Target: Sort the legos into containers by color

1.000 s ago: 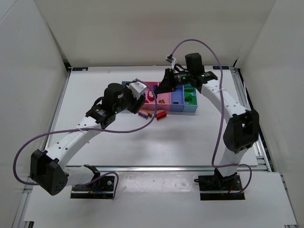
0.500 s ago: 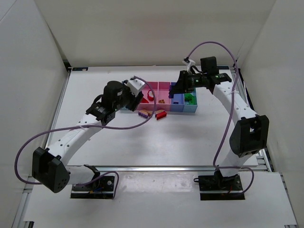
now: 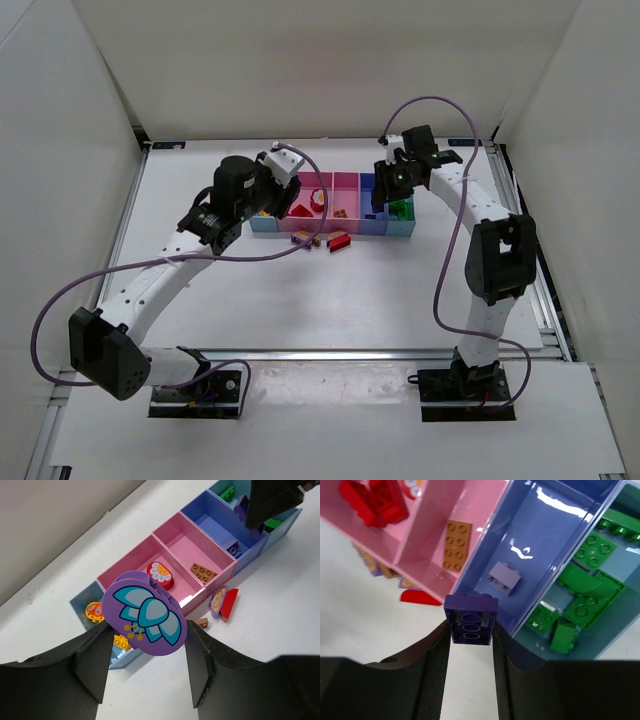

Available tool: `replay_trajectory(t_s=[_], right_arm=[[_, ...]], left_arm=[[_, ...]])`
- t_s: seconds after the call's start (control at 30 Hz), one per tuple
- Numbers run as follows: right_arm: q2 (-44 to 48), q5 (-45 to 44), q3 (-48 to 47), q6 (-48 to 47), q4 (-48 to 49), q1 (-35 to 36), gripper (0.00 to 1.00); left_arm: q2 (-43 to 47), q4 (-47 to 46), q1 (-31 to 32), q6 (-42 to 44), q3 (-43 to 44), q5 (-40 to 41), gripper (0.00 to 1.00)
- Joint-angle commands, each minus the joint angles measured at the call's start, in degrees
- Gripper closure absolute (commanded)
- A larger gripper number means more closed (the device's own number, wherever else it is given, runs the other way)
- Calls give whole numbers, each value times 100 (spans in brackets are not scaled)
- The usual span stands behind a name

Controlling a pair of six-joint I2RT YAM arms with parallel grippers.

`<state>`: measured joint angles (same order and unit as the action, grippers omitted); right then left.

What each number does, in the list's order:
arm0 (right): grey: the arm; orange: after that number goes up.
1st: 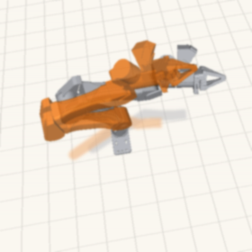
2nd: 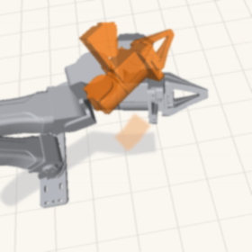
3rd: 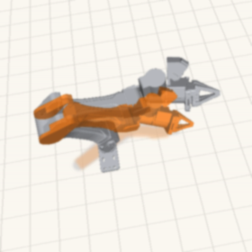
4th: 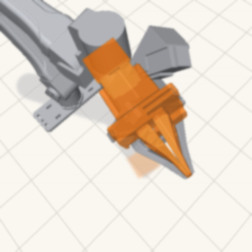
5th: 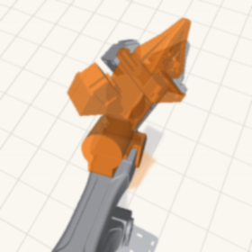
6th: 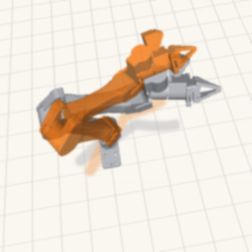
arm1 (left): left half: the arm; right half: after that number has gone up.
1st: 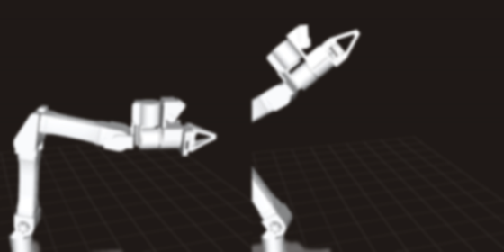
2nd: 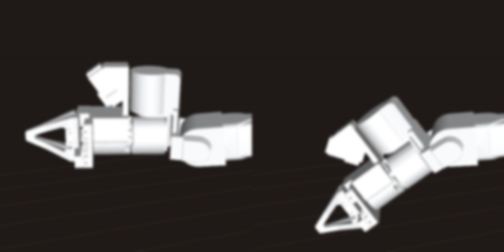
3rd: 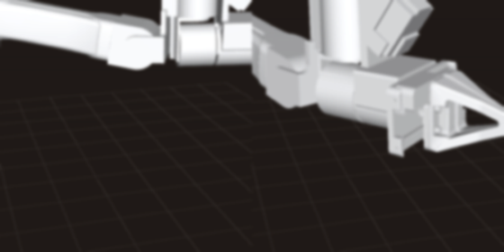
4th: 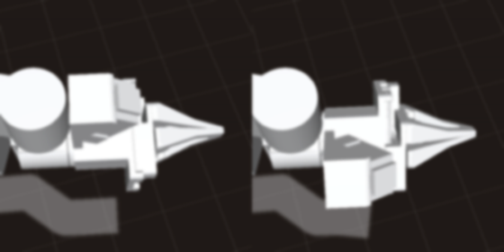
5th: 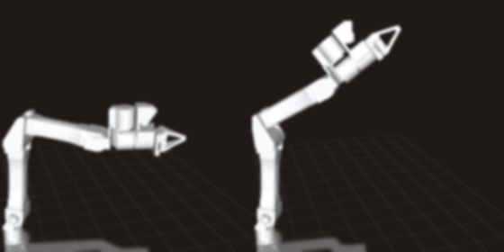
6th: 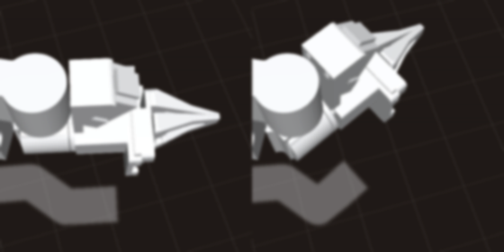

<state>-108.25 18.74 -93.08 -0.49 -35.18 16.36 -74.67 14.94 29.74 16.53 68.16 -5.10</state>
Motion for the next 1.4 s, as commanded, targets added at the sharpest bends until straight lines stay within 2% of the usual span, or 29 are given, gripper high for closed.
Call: replay_trajectory(t_s=[0.0, 0.07, 0.17, 0.23, 0.3, 0.37, 0.43, 0.47, 0.5, 0.67, 0.77, 0.8, 0.93, 1.07, 1.37], right_arm=[[-205, -415, -378, -153, 64, 60, 100], [-363, -494, -492, -205, 64, 60, 99], [-530, -415, -615, -258, 81, 60, 92], [-601, -407, -667, -241, 99, 78, 78], [-671, -389, -694, -232, 134, 95, 69], [-706, -415, -738, -215, 143, 113, 49], [-707, -433, -773, -180, 169, 131, 42], [-698, -433, -765, -179, 169, 131, 32], [-663, -433, -764, -179, 178, 131, 30], [-329, -415, -677, -223, 222, 131, 24], [153, -546, -598, -179, 266, 131, 22], [424, -773, -563, -153, 257, 131, 21], [1164, -1670, -282, -206, 239, 61, 15], [1797, -2111, 148, -92, 187, -491, 12], [2509, -1602, 878, 392, -42, -1583, 12]], left_arm=[[-12, 18, -21, -63, 250, 9, 82], [-30, 9, -38, -80, 285, 9, 82], [-30, 9, -47, -115, 312, -43, 82], [-56, -8, -56, -150, 347, -87, 82], [-91, -8, -64, -168, 399, -122, 82], [-170, 9, -73, -238, 504, -201, 83], [-249, 0, -117, -308, 558, -254, 82], [-293, -8, -126, -344, 584, -280, 83], [-354, -9, -126, -379, 645, -342, 83], [-618, -131, -143, -510, 856, -588, 83], [-1073, -105, -144, -651, 1155, -1079, 83], [-1206, -10, -135, -660, 1391, -1472, 83], [-1786, 114, -3, -906, 1893, -2029, 83], [-2436, 114, 102, -1047, 2323, -2398, 83], [-3904, 500, 138, -1627, 3826, -2978, 82]])
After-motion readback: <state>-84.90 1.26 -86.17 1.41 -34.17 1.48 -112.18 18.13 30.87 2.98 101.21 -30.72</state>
